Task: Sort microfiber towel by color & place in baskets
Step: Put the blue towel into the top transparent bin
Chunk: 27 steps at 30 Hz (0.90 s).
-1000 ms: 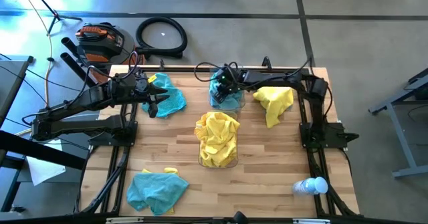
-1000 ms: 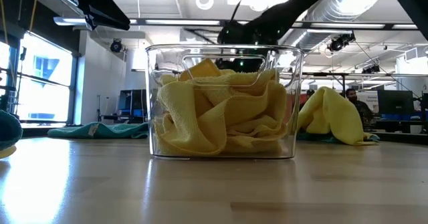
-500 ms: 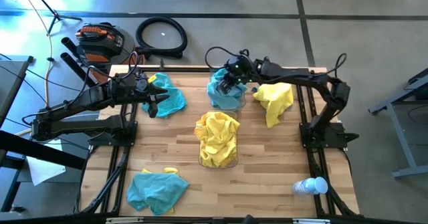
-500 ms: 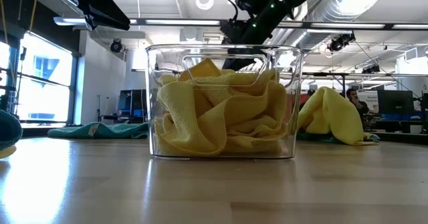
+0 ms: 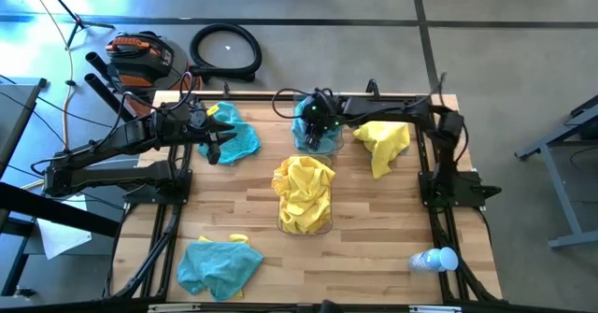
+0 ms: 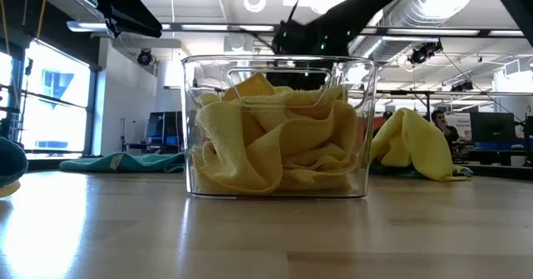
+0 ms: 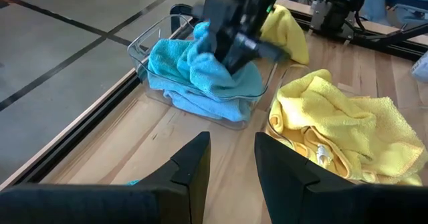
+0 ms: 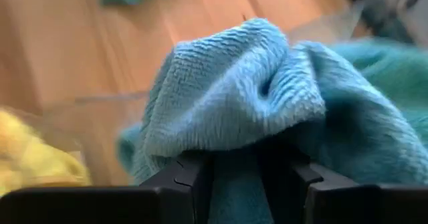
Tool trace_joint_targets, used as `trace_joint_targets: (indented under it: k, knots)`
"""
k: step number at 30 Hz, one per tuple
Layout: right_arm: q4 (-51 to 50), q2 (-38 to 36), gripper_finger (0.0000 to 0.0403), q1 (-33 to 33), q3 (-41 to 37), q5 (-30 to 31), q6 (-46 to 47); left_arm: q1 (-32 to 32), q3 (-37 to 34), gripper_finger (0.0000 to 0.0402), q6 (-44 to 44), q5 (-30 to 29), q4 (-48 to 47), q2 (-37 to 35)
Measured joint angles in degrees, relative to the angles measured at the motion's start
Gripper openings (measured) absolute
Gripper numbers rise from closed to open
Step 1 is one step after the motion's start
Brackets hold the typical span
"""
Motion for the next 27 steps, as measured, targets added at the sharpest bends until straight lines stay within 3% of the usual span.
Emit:
trace_joint_targets:
  k: [13, 27]
  knots:
    - [2.34, 5.55, 0.0113, -1.12, 0.27, -2.56, 3.17, 0.0, 0.0, 0.0105, -1.31, 0.01, -0.02, 0.0]
    - [1.67, -2.41, 0.0113, -0.97, -0.13, -1.33, 7.31, 0.0, 0.0, 0.0105, 0.09, 0.01, 0.2, -0.02]
